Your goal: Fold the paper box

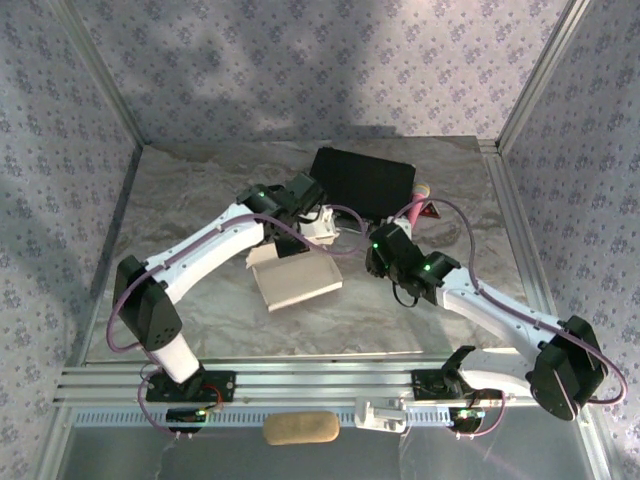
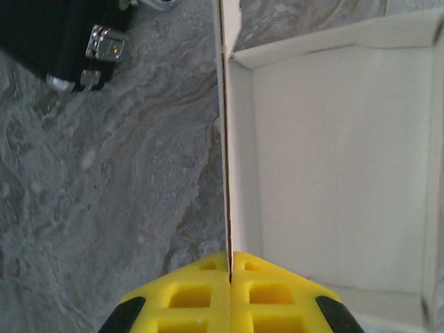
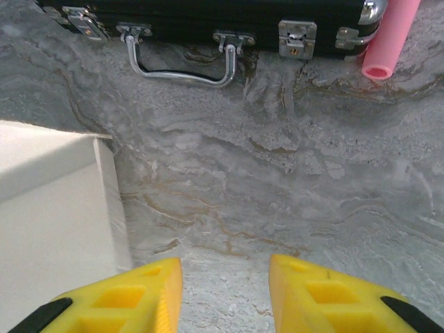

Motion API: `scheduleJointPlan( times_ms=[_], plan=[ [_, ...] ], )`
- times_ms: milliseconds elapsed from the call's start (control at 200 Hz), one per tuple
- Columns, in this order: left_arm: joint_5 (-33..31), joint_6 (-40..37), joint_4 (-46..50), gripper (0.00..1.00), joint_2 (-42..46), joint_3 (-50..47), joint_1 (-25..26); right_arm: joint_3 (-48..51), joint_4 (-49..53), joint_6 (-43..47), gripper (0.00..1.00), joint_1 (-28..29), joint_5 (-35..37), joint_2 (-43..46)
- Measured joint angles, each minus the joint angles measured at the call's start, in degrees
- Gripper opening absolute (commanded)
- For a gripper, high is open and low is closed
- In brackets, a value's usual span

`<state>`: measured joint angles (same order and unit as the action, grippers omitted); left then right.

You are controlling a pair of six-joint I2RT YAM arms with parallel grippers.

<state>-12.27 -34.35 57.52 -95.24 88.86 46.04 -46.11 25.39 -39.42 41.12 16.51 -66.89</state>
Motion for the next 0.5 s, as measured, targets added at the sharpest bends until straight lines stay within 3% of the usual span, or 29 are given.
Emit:
scheduleJointPlan(
  times_ms=[130, 285, 395, 500],
  plan=[
    [-1.0, -2.2, -5.9, 0.24, 1.0, -3.0, 0.1, 0.8, -1.7, 0.5, 0.39, -0.5, -1.0, 0.0],
    [-1.8, -1.6, -12.2, 0.42, 4.4, -7.6, 0.3, 0.9, -3.7, 1.5, 0.4, -0.5, -2.0, -0.1],
    [-2.7, 1.4, -15.5, 0.51, 9.0, -10.1, 0.7, 0.9, -4.9, 3.1, 0.41, -0.5, -2.4, -0.3],
    [-5.1, 6.8, -16.7, 0.51, 13.8, -10.1, 1.0, 0.9, -5.9, 5.2, 0.42, -0.6, -2.4, -0.4]
  ],
)
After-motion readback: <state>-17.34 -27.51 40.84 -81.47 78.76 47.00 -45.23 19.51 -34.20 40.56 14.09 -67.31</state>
